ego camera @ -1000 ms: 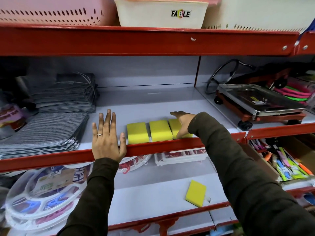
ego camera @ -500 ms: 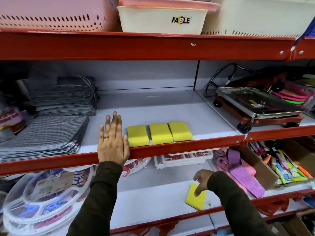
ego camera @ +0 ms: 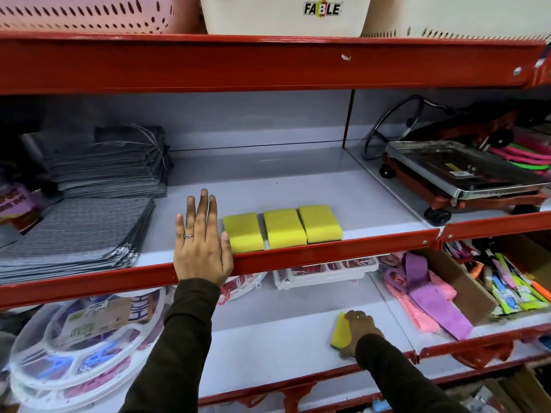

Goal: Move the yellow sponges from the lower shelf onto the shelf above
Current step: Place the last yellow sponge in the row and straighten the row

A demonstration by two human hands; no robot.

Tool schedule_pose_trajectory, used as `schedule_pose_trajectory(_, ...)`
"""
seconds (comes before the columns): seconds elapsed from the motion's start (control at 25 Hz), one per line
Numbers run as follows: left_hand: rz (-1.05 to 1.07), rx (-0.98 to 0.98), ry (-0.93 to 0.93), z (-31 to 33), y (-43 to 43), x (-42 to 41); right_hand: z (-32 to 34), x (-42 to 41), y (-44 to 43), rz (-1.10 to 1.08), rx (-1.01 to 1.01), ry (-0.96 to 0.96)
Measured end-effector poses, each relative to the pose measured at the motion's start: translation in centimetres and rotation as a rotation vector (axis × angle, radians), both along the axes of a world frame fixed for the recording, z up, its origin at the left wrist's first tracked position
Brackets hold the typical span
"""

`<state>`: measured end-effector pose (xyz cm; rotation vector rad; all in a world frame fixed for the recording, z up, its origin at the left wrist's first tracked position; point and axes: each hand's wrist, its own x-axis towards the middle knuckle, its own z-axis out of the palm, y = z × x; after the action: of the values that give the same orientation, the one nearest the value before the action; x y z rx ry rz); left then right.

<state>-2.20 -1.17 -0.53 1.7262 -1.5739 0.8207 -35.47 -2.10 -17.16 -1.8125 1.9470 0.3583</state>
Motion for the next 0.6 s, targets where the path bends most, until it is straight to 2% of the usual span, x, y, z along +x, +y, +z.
schedule_pose_trajectory(0.28,-0.004,0.016,0.004,0.1,0.2,-0.1,4.0,1.3,0.3,0.101,-0.121,0.038)
schedule_pose_trajectory(0.36,-0.003,0.03,0.006,0.1,0.2,-0.1,7.5,1.8,0.2,0.168,-0.122,0.019)
schedule_pose_trajectory(0.52,-0.005,0.054,0.024,0.1,0.3,-0.2,17.6,2.1,1.0,0.22,0.042,-0.104)
schedule_pose_trajectory(0.6,0.0,0.061,0.029,0.1,0.3,-0.3,22.9,2.0,2.3,0.262,0.016,-0.14)
